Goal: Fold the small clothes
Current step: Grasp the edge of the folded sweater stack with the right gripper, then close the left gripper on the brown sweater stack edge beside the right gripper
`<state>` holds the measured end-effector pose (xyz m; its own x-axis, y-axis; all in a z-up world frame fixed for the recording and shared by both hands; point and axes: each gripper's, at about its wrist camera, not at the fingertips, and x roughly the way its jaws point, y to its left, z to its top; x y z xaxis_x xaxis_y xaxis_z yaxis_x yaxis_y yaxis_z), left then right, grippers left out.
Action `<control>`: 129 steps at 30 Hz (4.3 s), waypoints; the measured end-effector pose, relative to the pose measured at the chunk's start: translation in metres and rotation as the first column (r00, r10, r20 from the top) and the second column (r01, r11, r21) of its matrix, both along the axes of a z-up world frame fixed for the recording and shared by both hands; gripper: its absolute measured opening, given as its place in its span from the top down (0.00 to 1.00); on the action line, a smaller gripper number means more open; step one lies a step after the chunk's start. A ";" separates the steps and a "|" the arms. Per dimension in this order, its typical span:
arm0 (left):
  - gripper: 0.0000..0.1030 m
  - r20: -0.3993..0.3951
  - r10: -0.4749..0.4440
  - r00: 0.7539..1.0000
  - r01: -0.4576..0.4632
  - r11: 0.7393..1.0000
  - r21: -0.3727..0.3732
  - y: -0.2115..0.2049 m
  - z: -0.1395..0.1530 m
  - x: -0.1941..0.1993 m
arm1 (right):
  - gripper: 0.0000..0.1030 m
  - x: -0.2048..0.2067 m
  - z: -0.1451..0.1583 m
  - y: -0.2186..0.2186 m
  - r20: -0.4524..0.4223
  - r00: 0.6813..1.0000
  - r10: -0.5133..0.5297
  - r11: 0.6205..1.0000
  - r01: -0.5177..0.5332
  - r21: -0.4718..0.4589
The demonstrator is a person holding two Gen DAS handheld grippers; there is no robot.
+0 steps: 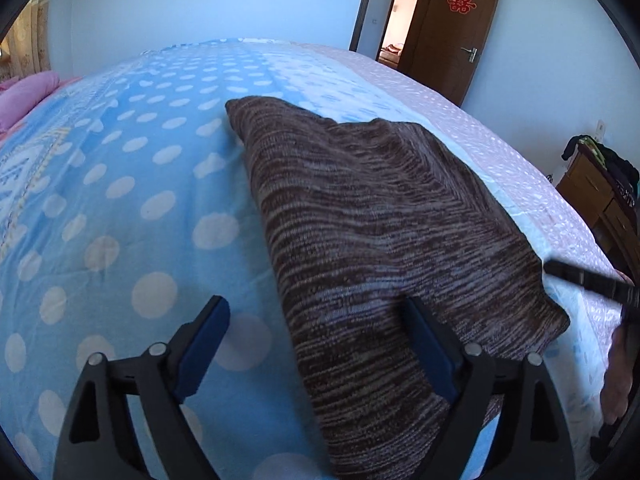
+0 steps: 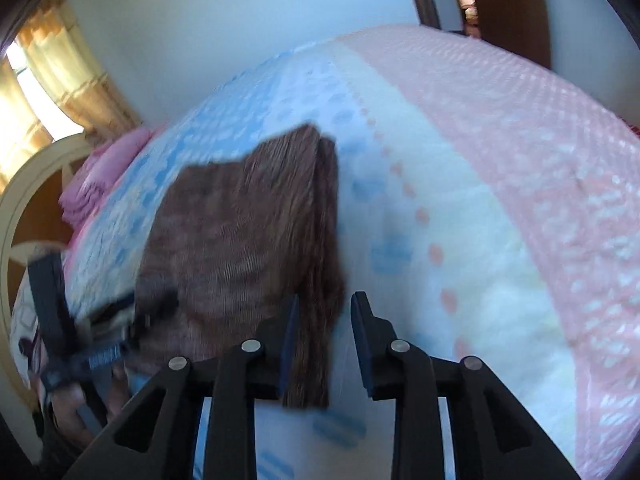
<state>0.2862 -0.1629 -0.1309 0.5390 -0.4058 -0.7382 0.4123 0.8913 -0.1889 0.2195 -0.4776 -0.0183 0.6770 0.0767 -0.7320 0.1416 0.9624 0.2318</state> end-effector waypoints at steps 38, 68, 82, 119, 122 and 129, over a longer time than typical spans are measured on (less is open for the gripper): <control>0.00 -0.019 -0.017 1.000 0.017 1.000 -0.011 0.009 -0.001 -0.034 | 0.90 0.166 -0.014 0.174 -0.177 0.870 0.461 0.838 -0.492 -0.236; 0.00 -0.048 0.107 0.993 -0.109 0.994 -0.027 0.016 0.011 -0.006 | 0.49 0.095 0.001 -0.014 0.041 0.981 0.192 0.981 -0.193 0.031; 0.00 -0.044 0.096 0.994 -0.094 0.993 0.065 -0.002 -0.001 -0.004 | 0.46 0.145 -0.037 -0.054 0.017 0.990 0.142 0.971 -0.142 0.190; 0.50 -0.008 -0.023 1.000 0.023 1.000 0.005 -0.017 0.007 -0.018 | 0.77 0.171 -0.049 -0.032 0.047 0.971 0.235 0.950 -0.240 0.201; 0.65 -0.007 -0.017 1.000 0.017 1.000 -0.008 -0.014 0.009 -0.017 | 0.79 0.168 -0.046 -0.026 0.044 0.973 0.228 0.959 -0.232 0.159; 0.80 0.016 -0.032 0.999 0.031 0.997 0.071 -0.021 0.024 -0.026 | 0.81 0.154 -0.033 -0.023 0.064 0.981 0.185 0.965 -0.194 0.177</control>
